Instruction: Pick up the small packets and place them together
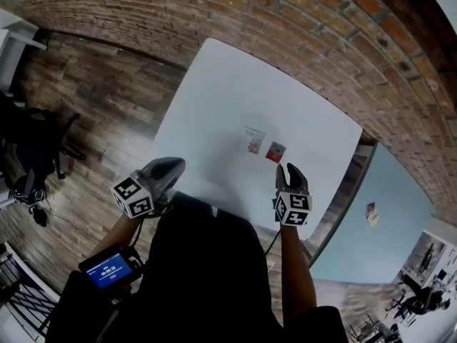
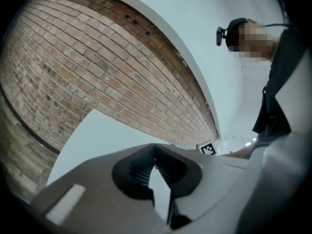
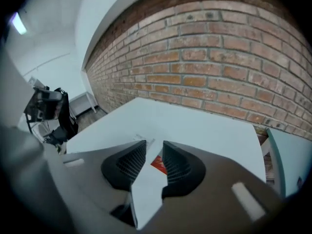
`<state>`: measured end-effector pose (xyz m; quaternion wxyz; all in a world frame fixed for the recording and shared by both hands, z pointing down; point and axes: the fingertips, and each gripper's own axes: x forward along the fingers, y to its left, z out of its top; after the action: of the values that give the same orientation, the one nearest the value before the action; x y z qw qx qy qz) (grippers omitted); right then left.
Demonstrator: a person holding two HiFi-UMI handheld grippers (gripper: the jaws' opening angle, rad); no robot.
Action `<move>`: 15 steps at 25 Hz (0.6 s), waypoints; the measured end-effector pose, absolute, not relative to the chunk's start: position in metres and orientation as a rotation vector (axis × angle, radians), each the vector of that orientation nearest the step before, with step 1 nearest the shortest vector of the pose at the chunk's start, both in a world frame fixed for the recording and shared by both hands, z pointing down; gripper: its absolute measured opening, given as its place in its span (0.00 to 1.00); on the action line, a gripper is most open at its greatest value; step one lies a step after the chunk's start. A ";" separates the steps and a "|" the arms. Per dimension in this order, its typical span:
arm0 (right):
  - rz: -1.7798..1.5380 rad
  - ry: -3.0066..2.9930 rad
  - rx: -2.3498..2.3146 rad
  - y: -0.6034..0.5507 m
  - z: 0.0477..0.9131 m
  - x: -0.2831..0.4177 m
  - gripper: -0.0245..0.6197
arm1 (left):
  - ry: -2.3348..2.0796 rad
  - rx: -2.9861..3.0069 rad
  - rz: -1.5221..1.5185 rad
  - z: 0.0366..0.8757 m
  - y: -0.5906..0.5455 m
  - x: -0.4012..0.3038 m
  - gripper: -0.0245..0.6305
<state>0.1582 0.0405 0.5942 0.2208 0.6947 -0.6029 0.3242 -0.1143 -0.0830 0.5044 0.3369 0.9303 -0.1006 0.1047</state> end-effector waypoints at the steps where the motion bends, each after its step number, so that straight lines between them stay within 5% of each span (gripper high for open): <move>1: 0.885 -1.697 1.954 0.046 0.578 0.147 0.15 | -0.227 2.450 0.268 0.499 -0.082 -0.107 0.04; 2: 0.866 -1.742 1.993 0.051 0.560 0.136 0.04 | -0.198 2.470 0.267 0.495 -0.081 -0.099 0.04; 15: 0.356 -1.789 2.565 0.114 0.392 0.052 0.04 | -0.045 2.834 0.149 0.417 -0.005 -0.044 0.04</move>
<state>0.0524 0.1139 0.3920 -0.0027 0.8150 -0.5683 0.1131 -0.0437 -0.0052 0.4171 0.1511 0.9870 -0.0158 0.0519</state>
